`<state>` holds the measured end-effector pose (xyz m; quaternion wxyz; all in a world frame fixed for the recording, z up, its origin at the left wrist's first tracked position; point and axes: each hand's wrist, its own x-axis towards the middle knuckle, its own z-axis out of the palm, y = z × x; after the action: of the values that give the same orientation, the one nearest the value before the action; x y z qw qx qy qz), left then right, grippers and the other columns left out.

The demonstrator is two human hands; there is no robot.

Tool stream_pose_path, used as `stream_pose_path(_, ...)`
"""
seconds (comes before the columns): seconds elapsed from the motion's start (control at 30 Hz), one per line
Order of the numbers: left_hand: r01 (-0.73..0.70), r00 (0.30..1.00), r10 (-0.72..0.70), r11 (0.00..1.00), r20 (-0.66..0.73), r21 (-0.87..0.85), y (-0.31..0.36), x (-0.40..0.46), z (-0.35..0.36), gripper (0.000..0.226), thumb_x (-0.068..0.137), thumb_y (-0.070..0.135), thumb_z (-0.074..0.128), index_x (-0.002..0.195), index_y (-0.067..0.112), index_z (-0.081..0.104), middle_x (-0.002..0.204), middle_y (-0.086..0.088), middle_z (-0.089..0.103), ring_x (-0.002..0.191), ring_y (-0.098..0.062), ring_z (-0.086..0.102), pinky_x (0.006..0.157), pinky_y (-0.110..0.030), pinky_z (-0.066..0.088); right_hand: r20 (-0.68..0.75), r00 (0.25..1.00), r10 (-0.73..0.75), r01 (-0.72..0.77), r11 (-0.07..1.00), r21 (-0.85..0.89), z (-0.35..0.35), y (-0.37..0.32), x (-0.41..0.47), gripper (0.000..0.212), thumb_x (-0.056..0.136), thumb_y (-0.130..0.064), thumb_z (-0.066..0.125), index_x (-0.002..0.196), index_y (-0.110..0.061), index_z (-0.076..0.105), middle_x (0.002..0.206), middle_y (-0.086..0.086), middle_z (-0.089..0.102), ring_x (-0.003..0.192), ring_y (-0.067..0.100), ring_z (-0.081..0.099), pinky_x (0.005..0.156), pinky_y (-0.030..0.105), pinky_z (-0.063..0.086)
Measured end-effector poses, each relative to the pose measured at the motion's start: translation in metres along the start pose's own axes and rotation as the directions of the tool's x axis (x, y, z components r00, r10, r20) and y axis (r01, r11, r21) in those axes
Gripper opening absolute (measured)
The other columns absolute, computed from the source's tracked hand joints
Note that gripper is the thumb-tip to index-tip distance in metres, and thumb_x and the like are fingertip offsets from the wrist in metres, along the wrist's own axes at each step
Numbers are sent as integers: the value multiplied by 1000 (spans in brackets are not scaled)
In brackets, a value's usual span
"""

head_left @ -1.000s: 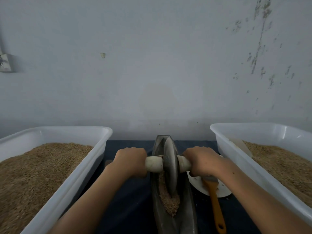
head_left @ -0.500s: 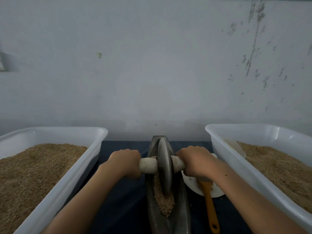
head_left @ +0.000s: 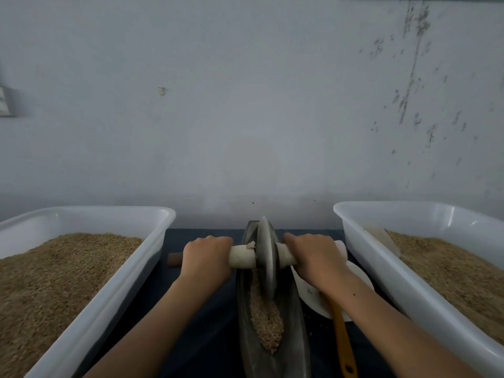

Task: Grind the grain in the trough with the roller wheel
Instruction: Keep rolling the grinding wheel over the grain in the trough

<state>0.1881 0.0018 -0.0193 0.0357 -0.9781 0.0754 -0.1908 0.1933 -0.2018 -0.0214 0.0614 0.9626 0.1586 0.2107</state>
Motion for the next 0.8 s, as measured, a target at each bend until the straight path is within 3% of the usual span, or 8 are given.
stream_pose_path(0.1, -3, 1000, 3, 1000, 11, 9, 0, -2, 0, 22, 88, 33, 56, 108, 24, 55, 100, 2, 62, 91, -17, 59, 69, -27, 37, 41, 999, 0, 0, 1000, 13, -4, 0, -1, 20, 89, -17, 55, 106, -22, 47, 100, 2, 64, 91, 25, 61, 69, 31, 36)
stream_pose_path(0.2, -24, 988, 18, 999, 154, 36, -2, 0, -8, 28, 84, 32, 61, 109, 20, 58, 100, 1, 63, 91, -17, 60, 70, -27, 39, 149, 988, -31, 29, 999, 18, -12, 2, 0, 21, 84, -13, 56, 104, -21, 53, 101, 3, 63, 92, 25, 61, 68, 30, 35)
stream_pose_path(0.33, -63, 916, 62, 998, 395, -12, -6, 0, -16, 44, 77, 37, 70, 115, 20, 57, 100, 2, 62, 89, -17, 59, 74, -29, 44, 375, 923, -85, 63, 996, 69, -24, 6, -2, 24, 79, -16, 64, 102, -18, 60, 94, 3, 64, 80, 20, 59, 61, 28, 37)
stream_pose_path(0.43, -68, 887, 78, 997, 455, -39, -8, 2, -17, 48, 76, 37, 72, 118, 20, 57, 104, 0, 65, 93, -18, 61, 76, -30, 45, 416, 904, -100, 62, 993, 105, -26, 7, -2, 20, 76, -17, 66, 96, -17, 61, 85, 1, 61, 75, 19, 57, 56, 27, 36)
stream_pose_path(0.57, -48, 939, 48, 999, 341, -9, -7, 3, -11, 41, 77, 37, 69, 114, 22, 57, 103, 1, 63, 90, -17, 58, 71, -29, 40, 303, 951, -66, 57, 998, 38, -19, 4, 1, 21, 80, -15, 60, 102, -19, 59, 96, 3, 64, 83, 22, 60, 63, 29, 36)
stream_pose_path(0.67, -27, 991, 23, 999, 135, 31, -3, 3, -4, 28, 83, 35, 60, 108, 24, 57, 102, 2, 63, 91, -18, 58, 69, -29, 37, 90, 995, -32, 28, 999, 43, -9, 2, 0, 20, 88, -17, 53, 106, -24, 51, 101, 1, 64, 93, 24, 61, 68, 31, 34)
stream_pose_path(0.8, -28, 1000, 28, 1000, -1, 9, -2, 2, 1, 23, 87, 37, 56, 107, 26, 54, 100, 4, 62, 91, -16, 58, 68, -27, 34, -46, 999, -12, 14, 999, 29, -2, 0, -2, 18, 90, -18, 52, 107, -21, 46, 100, 0, 64, 91, 25, 61, 66, 30, 30)
